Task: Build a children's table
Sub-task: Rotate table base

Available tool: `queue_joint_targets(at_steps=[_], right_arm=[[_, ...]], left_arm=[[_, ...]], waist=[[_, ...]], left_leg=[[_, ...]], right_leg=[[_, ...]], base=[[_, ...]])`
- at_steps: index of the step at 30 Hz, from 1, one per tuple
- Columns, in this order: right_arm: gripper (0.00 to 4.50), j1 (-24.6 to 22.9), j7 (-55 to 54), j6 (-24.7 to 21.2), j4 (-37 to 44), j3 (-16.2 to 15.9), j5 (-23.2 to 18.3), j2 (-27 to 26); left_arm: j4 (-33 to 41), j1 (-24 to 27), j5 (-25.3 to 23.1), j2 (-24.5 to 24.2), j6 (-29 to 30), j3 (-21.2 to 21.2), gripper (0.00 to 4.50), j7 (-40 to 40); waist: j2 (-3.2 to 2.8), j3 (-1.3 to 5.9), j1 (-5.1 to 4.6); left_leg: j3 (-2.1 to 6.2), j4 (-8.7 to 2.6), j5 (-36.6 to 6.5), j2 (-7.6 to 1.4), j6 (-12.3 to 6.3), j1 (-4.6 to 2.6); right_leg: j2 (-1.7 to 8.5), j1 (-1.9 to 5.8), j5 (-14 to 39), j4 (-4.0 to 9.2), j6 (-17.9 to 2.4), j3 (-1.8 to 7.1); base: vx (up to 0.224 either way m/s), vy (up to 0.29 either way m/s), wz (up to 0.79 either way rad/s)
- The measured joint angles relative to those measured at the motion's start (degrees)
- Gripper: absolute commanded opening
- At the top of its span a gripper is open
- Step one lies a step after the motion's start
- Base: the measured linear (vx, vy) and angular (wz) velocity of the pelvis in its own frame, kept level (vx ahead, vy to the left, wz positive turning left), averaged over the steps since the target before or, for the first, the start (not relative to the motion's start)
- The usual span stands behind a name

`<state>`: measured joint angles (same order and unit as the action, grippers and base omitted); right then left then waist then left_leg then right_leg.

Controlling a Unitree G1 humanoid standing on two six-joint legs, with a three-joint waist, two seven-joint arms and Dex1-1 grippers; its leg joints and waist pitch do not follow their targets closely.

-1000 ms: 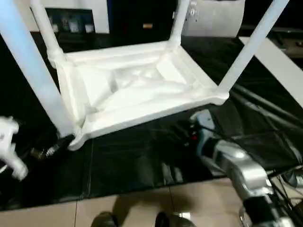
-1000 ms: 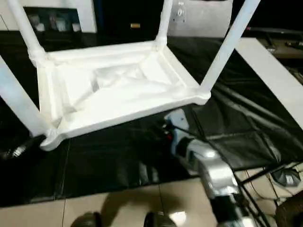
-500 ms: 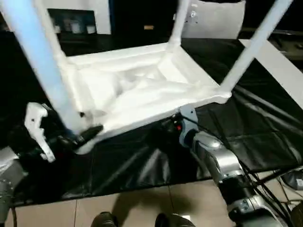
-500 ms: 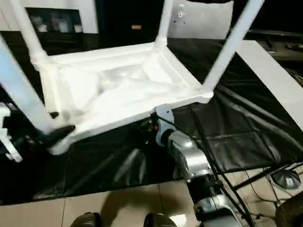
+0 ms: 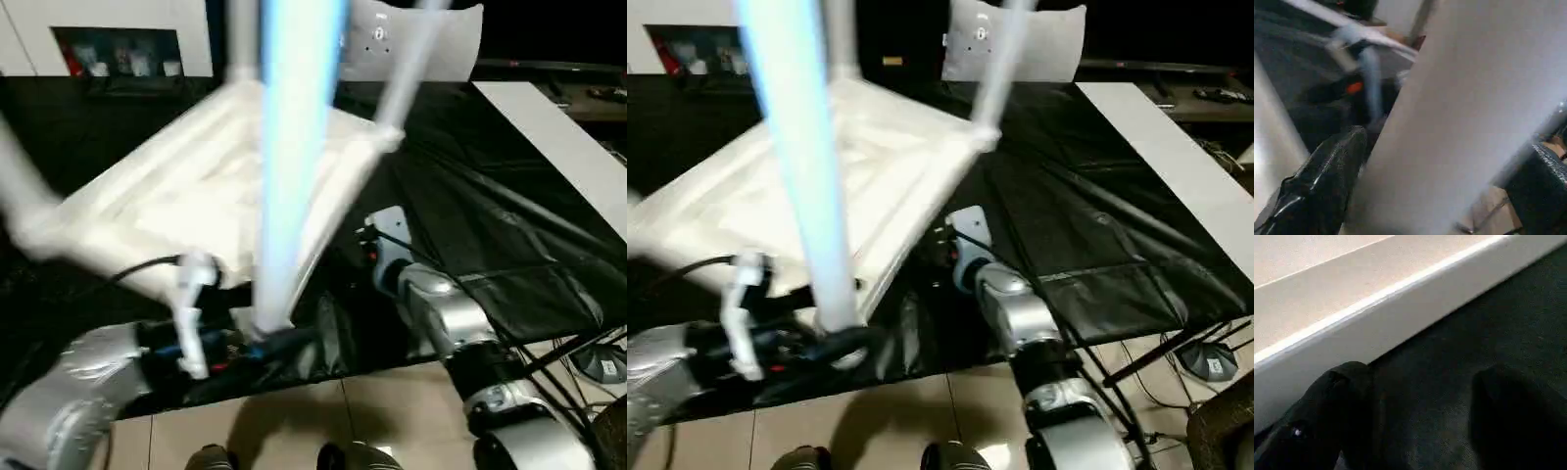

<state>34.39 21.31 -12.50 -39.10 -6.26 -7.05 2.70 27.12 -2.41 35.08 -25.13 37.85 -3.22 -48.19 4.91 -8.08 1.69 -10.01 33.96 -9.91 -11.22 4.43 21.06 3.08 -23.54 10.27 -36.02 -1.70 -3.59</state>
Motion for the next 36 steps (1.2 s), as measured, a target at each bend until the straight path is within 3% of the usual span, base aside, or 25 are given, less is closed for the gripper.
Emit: queue_joint_targets(at_steps=[6,13,20,24,28,32,36], right_arm=[[4.5,1.16,0.4,1.31,-0.57,-0.45,0.6,-0.68],[4.5,0.78,-0.23,2.47,-0.84,0.31,0.93,0.67],[4.5,-2.59,-1.39,2.92,0.18,2.91,0.97,4.63],[4.5,-7.34,-0.04,1.62,6.43,3.84,0.54,7.38],[4.5,-12.91,6.73,-1.14,15.85,4.13,-2.3,11.22],[4.5,-16.31,14.39,-2.6,25.15,3.66,-5.04,16.93],[4.5,-18.4,19.75,-2.96,31.29,3.54,-6.41,21.42]], left_arm=[[-1.29,-3.56,-2.71,4.22,-1.85,-5.61,4.43,2.42],[-12.81,-12.63,-10.6,12.04,-9.57,-9.24,4.43,7.08],[-19.79,-17.82,-16.95,14.28,-16.54,-10.97,4.43,12.12],[-20.05,-17.98,-18.47,14.62,-17.03,-11.02,4.43,13.61],[-19.19,-15.43,-18.47,11.14,-15.53,-11.22,4.43,10.89],[-18.2,-13.71,-16.79,4.08,-14.62,-11.87,4.43,3.26],[-20.03,-14.25,-19.03,-2.02,-16.13,-12.95,4.28,-2.01]], waist=[[0.01,0.01,0.24],[-0.01,0.04,0.86],[-0.04,0.06,1.23],[-0.07,0.08,1.06],[-0.1,0.09,0.73],[-0.18,0.12,1.09],[-0.45,0.31,1.66]], left_leg=[[0.0,0.03,0.01,0.0,0.0,0.07],[0.0,0.11,0.11,0.05,-0.14,0.13],[0.0,0.14,0.13,0.07,-0.17,0.08],[0.01,0.13,0.13,0.06,-0.17,0.08],[0.01,0.14,0.13,0.06,-0.18,0.08],[0.02,0.13,0.13,0.06,-0.19,0.09],[0.02,0.15,0.13,0.06,-0.21,0.0]], right_leg=[[0.0,-0.05,-0.03,-0.02,-0.08,0.0],[0.05,0.0,-0.07,-0.01,-0.08,0.0],[0.08,0.06,-0.1,-0.02,-0.03,0.0],[0.07,0.04,0.0,-0.02,0.18,-0.01],[0.07,0.01,0.02,-0.02,0.21,-0.01],[0.07,0.02,0.03,0.01,0.23,-0.02],[0.07,0.16,0.03,0.09,0.23,-0.02]], base=[[0.0,0.0,0.0],[0.0,0.0,0.0],[0.0,0.0,0.0],[0.0,0.0,0.0],[0.0,0.0,0.0],[0.0,0.0,0.0],[0.0,0.0,0.0]])
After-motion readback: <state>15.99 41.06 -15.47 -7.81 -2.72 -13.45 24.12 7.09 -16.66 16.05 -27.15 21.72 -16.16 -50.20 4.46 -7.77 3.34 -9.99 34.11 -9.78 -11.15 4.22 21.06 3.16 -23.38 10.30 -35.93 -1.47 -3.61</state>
